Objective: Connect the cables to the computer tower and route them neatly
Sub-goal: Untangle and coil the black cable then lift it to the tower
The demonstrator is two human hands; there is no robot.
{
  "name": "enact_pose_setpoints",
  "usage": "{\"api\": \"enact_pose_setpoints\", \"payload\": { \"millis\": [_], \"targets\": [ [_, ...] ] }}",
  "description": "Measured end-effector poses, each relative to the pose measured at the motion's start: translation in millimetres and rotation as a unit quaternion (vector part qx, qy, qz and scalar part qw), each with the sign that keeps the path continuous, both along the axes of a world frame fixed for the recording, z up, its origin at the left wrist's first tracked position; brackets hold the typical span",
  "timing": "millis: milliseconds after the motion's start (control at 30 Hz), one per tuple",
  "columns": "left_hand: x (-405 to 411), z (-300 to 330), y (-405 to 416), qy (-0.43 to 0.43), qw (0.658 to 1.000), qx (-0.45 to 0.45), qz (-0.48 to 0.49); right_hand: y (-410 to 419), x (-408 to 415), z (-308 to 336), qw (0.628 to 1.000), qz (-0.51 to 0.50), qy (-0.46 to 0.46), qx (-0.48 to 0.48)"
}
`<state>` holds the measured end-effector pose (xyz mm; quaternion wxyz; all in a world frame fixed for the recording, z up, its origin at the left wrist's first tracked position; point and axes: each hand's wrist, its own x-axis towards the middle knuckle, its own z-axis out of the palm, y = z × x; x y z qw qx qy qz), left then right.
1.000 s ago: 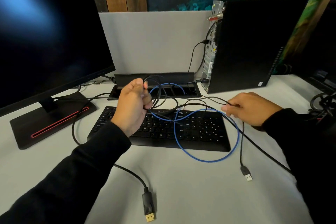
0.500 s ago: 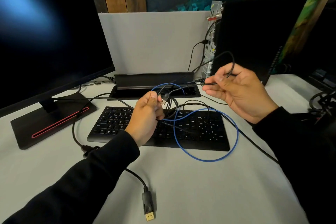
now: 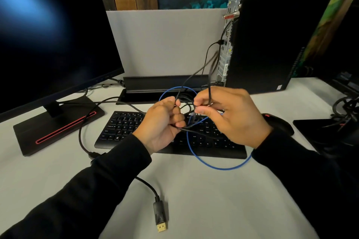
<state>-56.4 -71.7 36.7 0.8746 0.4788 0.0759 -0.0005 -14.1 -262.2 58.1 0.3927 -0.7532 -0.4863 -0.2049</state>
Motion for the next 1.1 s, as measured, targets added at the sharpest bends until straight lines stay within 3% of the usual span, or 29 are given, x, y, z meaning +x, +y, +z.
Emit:
{"api": "enact_pose_setpoints", "payload": {
  "millis": [133,267,333,533,667,733,900,1100],
  "targets": [
    [-7.0,8.2,-12.9,-0.014,0.993,-0.05,-0.109,2.8,7.8,-19.4,0.995,-0.072,0.026,0.058],
    [-10.9,8.8,-19.9,-0.017,0.985,-0.085,-0.146,7.1,4.7,-22.6,0.958,0.015,0.262,0.114],
    [-10.9,8.6,-19.8,-0.017,0.983,-0.099,-0.151,6.0,5.4,-21.1,0.935,0.059,0.332,0.111],
    [-12.9,14.3,-21.9,-0.02,0.983,-0.116,-0.142,0.9,7.0,-15.8,0.904,0.121,0.388,0.136],
    [-12.7,16.6,-18.3,-0.026,0.983,-0.141,-0.111,2.4,3.5,-10.4,0.84,0.199,0.473,0.174],
    [-13.3,18.5,-18.5,-0.026,0.983,-0.144,-0.109,5.5,0.0,-9.6,0.826,0.226,0.486,0.173],
    [-15.1,24.1,-16.6,-0.028,0.981,-0.142,-0.126,5.9,-2.6,-9.2,0.845,0.2,0.474,0.148],
    [-11.5,32.9,2.7,-0.049,0.985,-0.14,-0.091,-19.0,23.5,-19.8,0.944,-0.004,0.309,0.111]
  ]
}}
